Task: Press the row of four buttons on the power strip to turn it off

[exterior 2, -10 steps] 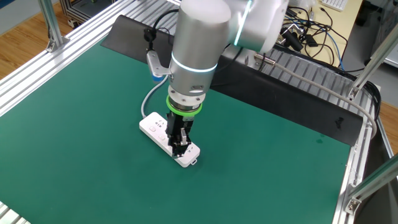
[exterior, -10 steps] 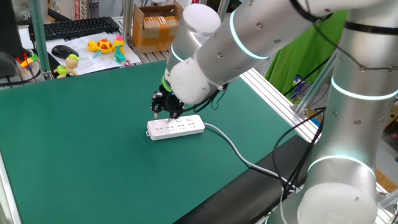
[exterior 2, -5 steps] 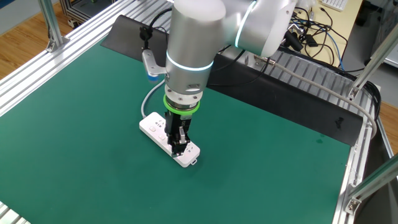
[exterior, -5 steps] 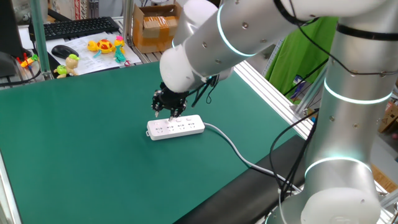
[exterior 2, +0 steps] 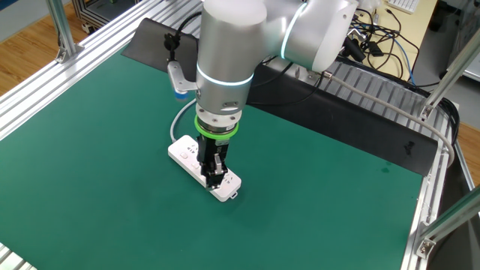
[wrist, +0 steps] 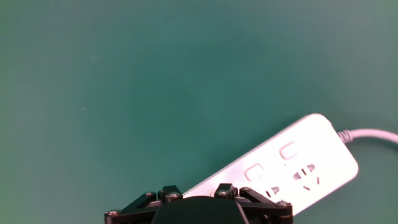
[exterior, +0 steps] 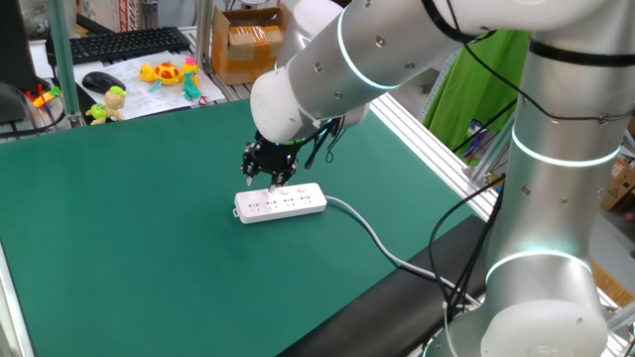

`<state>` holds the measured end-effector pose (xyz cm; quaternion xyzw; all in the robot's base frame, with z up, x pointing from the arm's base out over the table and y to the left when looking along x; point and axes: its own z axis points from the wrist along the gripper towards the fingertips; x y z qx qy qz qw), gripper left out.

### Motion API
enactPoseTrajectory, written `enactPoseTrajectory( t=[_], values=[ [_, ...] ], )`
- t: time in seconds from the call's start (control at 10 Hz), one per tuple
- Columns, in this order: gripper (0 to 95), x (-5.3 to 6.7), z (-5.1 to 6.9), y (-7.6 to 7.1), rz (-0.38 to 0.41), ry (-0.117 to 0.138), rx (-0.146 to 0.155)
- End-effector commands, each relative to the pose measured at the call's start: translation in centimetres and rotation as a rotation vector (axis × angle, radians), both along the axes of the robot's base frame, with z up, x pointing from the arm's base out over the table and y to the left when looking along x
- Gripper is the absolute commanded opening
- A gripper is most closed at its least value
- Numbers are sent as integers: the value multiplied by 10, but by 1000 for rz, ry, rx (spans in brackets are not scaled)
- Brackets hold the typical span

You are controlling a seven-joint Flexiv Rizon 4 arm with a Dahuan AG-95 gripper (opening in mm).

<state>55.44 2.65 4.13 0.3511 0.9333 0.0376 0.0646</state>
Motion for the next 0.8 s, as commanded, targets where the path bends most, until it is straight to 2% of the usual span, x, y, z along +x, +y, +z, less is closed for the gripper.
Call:
enactPoseTrajectory(
  t=[0.1, 0.3, 0.7, 0.8],
  values=[
    [380, 1, -1, 0, 3, -1, 1],
    [380, 2, -2, 0, -23, 0, 19],
    [380, 2, -4, 1, -52, -2, 28],
    [380, 2, -4, 1, -67, -2, 43]
  ],
)
